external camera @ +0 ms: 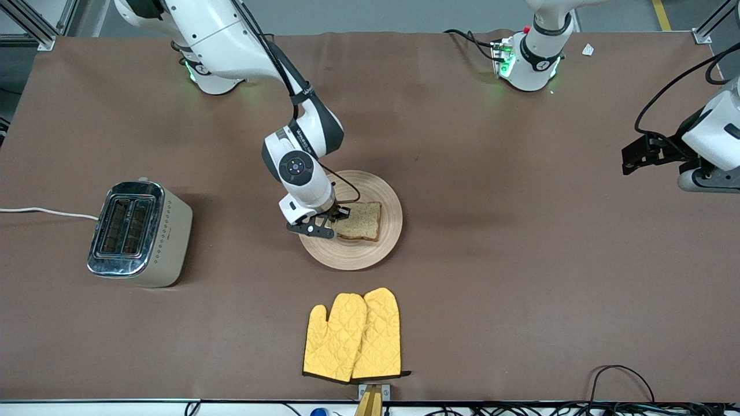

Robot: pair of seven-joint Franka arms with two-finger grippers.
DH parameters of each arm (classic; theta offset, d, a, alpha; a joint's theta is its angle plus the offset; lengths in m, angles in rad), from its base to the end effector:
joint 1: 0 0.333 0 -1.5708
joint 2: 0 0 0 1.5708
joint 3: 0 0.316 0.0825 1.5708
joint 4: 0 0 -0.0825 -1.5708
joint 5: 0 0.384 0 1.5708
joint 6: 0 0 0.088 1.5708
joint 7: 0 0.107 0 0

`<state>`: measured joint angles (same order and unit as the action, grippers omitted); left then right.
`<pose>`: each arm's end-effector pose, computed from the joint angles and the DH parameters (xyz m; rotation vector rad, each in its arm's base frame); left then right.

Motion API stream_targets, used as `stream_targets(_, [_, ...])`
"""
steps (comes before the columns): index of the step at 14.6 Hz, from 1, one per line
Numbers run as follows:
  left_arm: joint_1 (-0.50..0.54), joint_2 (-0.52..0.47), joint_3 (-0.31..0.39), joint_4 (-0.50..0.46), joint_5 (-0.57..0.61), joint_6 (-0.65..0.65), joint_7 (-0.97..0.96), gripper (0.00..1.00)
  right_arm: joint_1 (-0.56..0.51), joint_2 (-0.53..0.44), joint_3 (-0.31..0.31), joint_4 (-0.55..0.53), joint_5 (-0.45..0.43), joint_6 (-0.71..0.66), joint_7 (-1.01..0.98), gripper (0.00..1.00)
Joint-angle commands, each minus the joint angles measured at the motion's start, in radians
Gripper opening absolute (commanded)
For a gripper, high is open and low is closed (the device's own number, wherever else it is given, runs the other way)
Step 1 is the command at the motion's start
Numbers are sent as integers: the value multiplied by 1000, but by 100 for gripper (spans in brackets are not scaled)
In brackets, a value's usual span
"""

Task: Move plate and put bread in toaster
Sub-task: 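Grasp the bread slice with the right gripper while the left gripper withdraws, then carry the bread slice with the right gripper over the toaster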

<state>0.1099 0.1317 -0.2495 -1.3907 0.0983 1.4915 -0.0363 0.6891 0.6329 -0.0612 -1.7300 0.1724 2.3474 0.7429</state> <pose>0.5836 -0.0598 0.6291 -3.0702 0.1462 0.0325 0.5373 0.3977 0.2160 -3.0622 0.3462 0.0991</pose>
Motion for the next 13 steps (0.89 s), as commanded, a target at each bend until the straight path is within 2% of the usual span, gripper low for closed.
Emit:
stream_targets(1, [-53,-67,61,-62,-14,-7,0,100,9,-16,-32,94,-46,-164,16,0])
stream_targets(3, [-71,-130,62,-138,-17,-1,-11,100,4,-19,-48,192,-88,-314,12,0])
stream_targets(6, [-79,-176,64,-185,-37,-2,-11,100,-13,-34,-83,358,-180,-570,-72,0])
stream_targets(8, [-84,-199,81,-214,-63,0,-11,100,-14,-61,-103,394,-276,-713,-189,0])
stream_targets(11, [-133,-237,162,-264,-127,0,-14,100,-14,-122,-163,394,-419,-802,-324,0])
stream_targets(13, [-154,-248,174,-274,-124,0,-20,100,-14,-146,-212,394,-522,-894,-452,0])
